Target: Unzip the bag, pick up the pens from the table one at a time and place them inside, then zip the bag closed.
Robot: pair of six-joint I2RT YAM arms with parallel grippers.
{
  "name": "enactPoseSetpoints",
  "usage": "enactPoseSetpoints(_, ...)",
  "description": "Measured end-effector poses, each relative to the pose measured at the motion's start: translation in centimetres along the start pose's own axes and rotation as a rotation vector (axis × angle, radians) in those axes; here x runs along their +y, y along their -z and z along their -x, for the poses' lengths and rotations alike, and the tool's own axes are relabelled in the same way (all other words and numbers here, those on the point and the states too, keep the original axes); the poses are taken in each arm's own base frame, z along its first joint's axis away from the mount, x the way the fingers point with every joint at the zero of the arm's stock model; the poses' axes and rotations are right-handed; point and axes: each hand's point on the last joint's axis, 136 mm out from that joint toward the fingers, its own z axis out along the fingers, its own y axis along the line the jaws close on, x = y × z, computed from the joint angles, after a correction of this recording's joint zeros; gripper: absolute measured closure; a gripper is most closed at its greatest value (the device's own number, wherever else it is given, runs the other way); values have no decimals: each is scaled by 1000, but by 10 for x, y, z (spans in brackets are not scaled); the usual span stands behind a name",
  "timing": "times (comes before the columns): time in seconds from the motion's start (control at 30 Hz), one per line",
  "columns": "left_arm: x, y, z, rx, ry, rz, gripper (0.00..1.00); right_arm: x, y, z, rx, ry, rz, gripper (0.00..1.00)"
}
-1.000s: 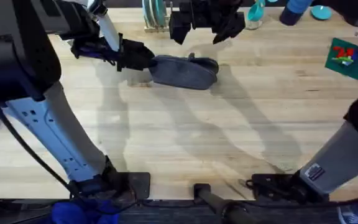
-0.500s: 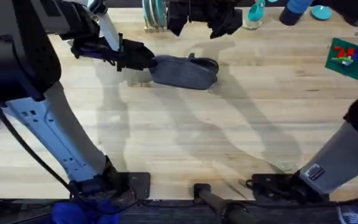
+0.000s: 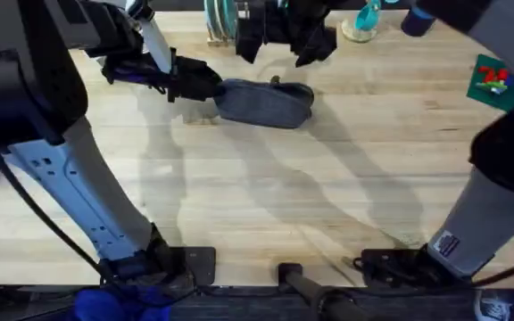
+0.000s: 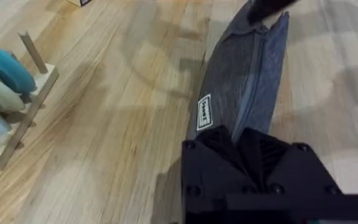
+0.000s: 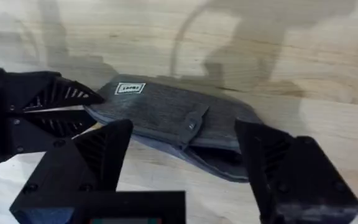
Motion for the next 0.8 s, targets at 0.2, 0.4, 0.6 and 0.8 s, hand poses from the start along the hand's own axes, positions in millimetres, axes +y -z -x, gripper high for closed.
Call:
enactPoseSetpoints(0.2, 0, 0, 0, 0, 0, 0, 959, 5, -7, -4, 16, -3, 6, 7)
enactPoseSetpoints(0.4, 0, 0, 0, 0, 0, 0, 959, 6, -11, -6, 32, -10, 13, 44)
enactPoseSetpoints(0.6, 0, 0, 0, 0, 0, 0, 959, 3, -27, -14, 76, -11, -4, 79)
enactPoseSetpoints(0.8, 0, 0, 0, 0, 0, 0, 959, 2, -30, -16, 84, -18, -10, 95)
